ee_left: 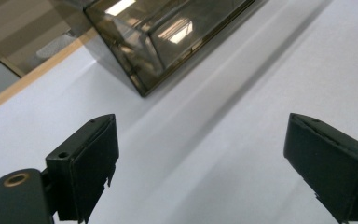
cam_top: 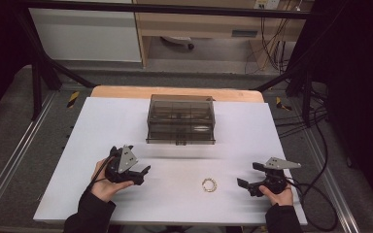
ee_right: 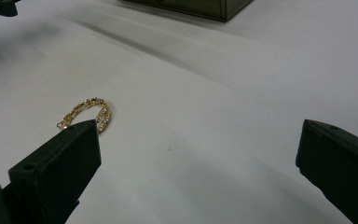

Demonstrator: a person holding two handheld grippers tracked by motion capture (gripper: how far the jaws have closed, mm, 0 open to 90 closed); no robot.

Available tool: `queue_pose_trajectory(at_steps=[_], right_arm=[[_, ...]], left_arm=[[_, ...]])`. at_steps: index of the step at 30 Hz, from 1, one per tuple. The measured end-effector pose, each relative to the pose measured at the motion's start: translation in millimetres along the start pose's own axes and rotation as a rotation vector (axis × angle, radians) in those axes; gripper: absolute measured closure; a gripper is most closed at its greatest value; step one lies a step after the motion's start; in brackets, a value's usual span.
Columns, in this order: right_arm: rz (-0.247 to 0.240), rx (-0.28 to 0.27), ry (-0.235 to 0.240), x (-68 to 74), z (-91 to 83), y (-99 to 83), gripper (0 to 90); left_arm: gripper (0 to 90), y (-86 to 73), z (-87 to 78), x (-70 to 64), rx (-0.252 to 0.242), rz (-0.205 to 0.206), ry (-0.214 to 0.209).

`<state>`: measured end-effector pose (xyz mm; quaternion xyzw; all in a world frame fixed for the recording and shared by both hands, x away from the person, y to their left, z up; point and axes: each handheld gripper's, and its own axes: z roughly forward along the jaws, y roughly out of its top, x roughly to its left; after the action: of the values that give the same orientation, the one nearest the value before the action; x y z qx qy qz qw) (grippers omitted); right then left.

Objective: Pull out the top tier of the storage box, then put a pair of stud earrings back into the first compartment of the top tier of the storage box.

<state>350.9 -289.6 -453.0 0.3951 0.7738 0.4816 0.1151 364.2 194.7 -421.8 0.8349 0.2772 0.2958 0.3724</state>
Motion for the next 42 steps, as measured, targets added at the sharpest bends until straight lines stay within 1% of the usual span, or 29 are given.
queue_pose_trajectory(at_steps=[2, 5, 8, 10, 14, 16, 17, 19, 23, 28, 32, 35, 37, 42], right_arm=[[-0.001, 0.002, -0.003, 0.1, -0.1, 0.0, 0.5], [-0.002, 0.006, -0.012, 0.1, 0.3, -0.2, 0.4], [-0.006, 0.015, -0.018, 0.5, 1.0, -0.3, 0.4], [-0.005, 0.017, -0.023, 0.8, 1.8, 0.0, 0.4], [-0.005, 0.023, -0.028, 3.3, 2.3, 2.0, 0.4], [-0.01, 0.025, -0.034, 5.3, 3.1, 3.3, 0.4], [-0.02, 0.027, -0.036, 5.7, 3.9, 4.3, 0.4], [-0.021, 0.037, -0.049, 7.9, 5.5, 6.0, 0.4], [-0.028, 0.049, -0.056, 13.3, 8.6, 9.3, 0.4], [-0.038, 0.048, -0.069, 19.5, 12.1, 14.4, 0.4], [-0.029, 0.061, -0.08, 23.9, 14.5, 17.1, 0.4], [-0.023, 0.059, -0.083, 27.8, 15.2, 20.1, 0.4], [-0.024, 0.049, -0.082, 30.7, 15.7, 22.3, 0.4], [-0.024, 0.056, -0.087, 38.4, 18.1, 27.6, 0.4]], left_arm=[[10.2, -4.8, -1.7, 2.5, 0.002, -0.033, -0.017], [10.2, -12.6, -4.1, 5.4, 0.005, -0.059, -0.032], [10.2, -20.8, -6.5, 9.5, 0.007, -0.096, -0.031], [10.2, -24.3, -8.2, 12.5, 0.005, -0.122, -0.039], [10.2, -30.1, -12.6, 17.7, 0.002, -0.156, -0.054], [10.2, -33.2, -15.0, 20.6, -0.005, -0.179, -0.064], [10.2, -34.7, -16.1, 22.0, -0.006, -0.181, -0.065], [10.2, -37.8, -17.8, 24.1, -0.004, -0.192, -0.063], [10.2, -42.2, -19.5, 27.1, -0.006, -0.216, -0.073], [10.2, -46.7, -20.0, 30.5, -0.003, -0.233, -0.077], [10.2, -50.1, -20.6, 31.9, 0.006, -0.233, -0.069], [10.3, -52.0, -20.5, 32.9, 0.01, -0.238, -0.07], [10.3, -52.9, -20.5, 33.5, 0.007, -0.242, -0.076], [10.2, -53.6, -21.8, 35.2, 0.002, -0.248, -0.075]])
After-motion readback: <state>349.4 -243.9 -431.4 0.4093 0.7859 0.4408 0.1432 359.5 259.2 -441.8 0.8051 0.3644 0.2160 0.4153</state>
